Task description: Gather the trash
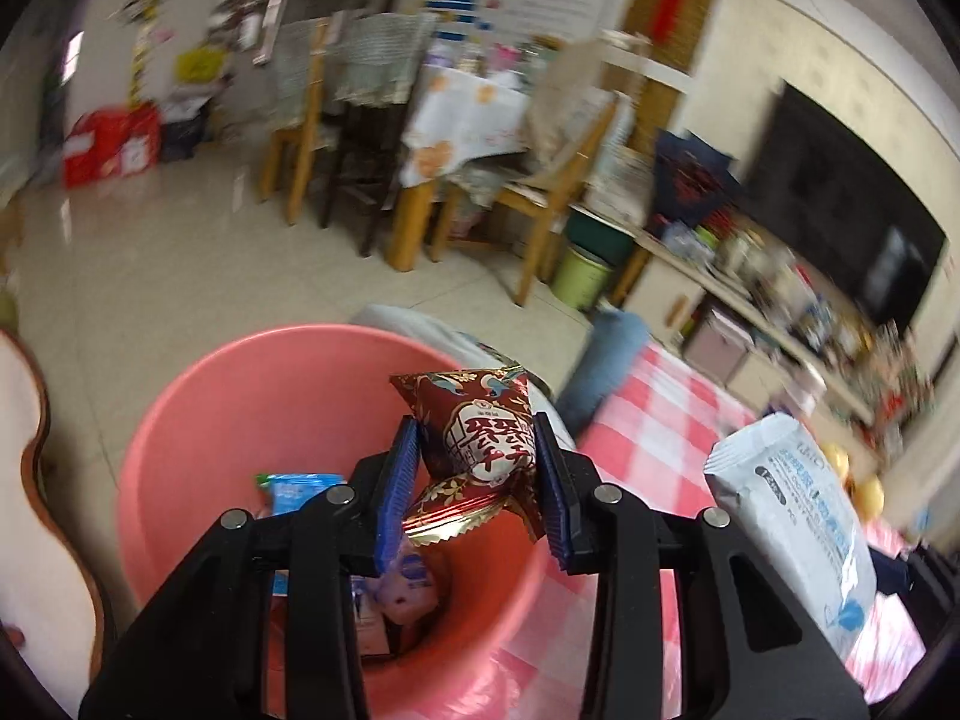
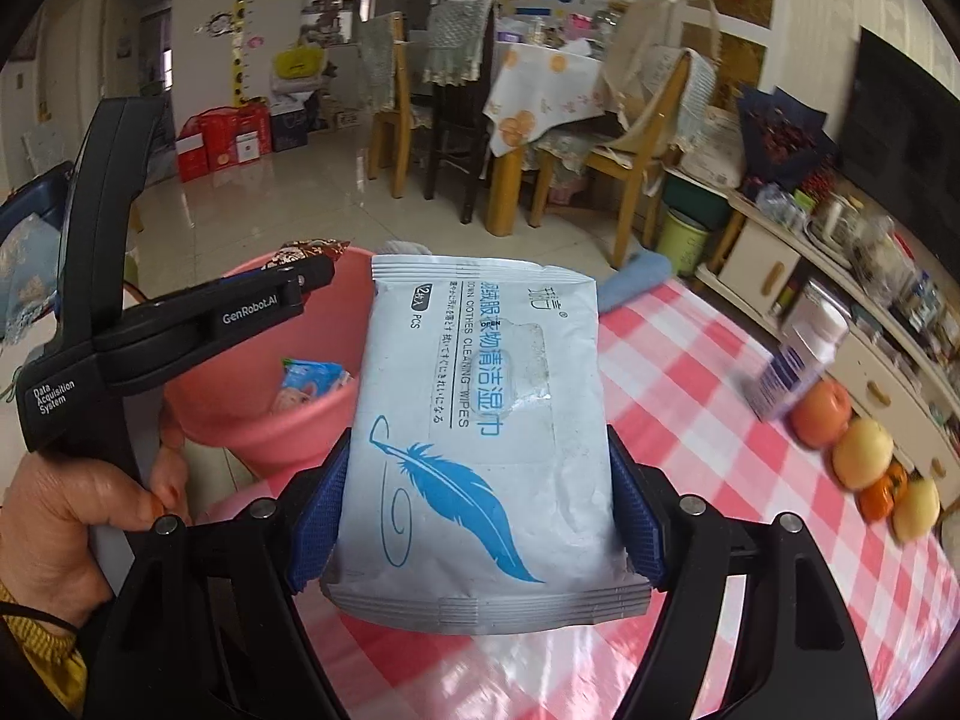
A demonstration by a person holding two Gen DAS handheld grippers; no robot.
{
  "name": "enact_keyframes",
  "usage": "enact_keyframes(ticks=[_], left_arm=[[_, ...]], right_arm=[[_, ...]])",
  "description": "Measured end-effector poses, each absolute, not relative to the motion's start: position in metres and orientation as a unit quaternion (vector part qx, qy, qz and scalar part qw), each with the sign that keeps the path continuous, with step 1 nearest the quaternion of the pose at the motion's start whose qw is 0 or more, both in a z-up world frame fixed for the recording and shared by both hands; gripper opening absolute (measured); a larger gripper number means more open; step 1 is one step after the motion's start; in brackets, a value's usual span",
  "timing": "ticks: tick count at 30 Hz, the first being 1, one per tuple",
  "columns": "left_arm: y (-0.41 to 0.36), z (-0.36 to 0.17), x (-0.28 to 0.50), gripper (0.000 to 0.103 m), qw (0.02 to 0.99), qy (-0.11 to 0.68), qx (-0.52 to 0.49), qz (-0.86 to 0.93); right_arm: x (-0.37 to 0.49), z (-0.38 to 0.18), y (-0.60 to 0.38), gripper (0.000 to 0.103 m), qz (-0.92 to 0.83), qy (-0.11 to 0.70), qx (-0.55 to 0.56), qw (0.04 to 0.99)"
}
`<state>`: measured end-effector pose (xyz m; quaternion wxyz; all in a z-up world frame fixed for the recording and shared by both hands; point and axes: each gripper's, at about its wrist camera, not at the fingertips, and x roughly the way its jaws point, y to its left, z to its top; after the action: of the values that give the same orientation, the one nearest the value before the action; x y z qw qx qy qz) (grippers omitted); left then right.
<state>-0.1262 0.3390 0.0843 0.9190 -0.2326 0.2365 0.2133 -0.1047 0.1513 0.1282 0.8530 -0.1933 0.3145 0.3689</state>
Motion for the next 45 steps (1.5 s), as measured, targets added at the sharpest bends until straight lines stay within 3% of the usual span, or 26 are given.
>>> enact_keyframes(ticks=[14,16,18,26,36,45], left_arm=[[0.403,0.064,-0.15,0.04,0.877,0.203,-0.344,0.266],[0.406,0.061,-0.149,0.046,0.874,0.211,-0.347,0.269],[0.406,0.06,-0.148,0.061,0.872,0.214,-0.342,0.275],[0.393,0.065,-0.148,0.081,0.884,0.203,-0.309,0.288],[0.35,0.076,-0.131,0.086,0.925,0.212,-0.254,0.186],[0.294,0.088,-0.117,0.097,0.945,0.233,-0.186,0.135]], right_arm=[[-0.104,0.116,0.264,0.078,0.433,0.302,-0.258,0.809],[-0.104,0.112,0.269,0.082,0.436,0.297,-0.266,0.807],[-0.106,0.111,0.271,0.083,0.434,0.29,-0.271,0.809],[-0.103,0.114,0.213,0.088,0.367,0.27,-0.25,0.854],[-0.101,0.107,0.12,0.09,0.288,0.283,-0.203,0.892],[-0.111,0.099,0.059,0.092,0.248,0.302,-0.163,0.906]])
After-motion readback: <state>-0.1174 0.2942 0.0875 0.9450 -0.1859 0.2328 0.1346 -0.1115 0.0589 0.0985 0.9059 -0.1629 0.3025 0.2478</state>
